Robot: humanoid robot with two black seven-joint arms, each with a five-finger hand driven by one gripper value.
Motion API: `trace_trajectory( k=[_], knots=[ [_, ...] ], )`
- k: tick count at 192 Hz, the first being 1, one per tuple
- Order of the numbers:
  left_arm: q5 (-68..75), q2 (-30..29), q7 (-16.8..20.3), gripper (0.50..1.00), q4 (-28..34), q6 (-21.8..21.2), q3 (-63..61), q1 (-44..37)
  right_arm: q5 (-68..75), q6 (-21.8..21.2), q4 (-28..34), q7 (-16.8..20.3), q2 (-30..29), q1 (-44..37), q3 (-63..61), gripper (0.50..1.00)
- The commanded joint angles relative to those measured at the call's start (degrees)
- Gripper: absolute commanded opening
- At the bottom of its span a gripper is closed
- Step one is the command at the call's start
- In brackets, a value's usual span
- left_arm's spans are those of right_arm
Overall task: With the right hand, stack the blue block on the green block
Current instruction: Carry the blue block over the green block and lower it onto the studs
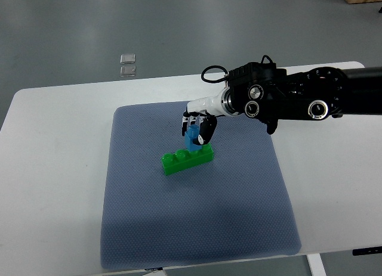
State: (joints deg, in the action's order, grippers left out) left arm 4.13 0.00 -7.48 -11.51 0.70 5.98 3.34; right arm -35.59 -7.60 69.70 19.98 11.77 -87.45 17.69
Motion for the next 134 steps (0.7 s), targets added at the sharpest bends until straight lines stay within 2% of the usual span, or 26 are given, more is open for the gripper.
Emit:
trace_trajectory(
  k=[1,134],
  knots=[
    [0.0,0.0,-0.1,1.000,0.1,0.0,0.0,0.0,-0.5,0.6,-0.4,0.0,-0.3,0.5,0.0,0.558],
    [0.0,0.0,-0.1,1.000,0.2,0.0,0.0,0.0,-1.8,1.7,-0.9,-0.1,-0.7,1.6,0.1,0.556]
  ],
)
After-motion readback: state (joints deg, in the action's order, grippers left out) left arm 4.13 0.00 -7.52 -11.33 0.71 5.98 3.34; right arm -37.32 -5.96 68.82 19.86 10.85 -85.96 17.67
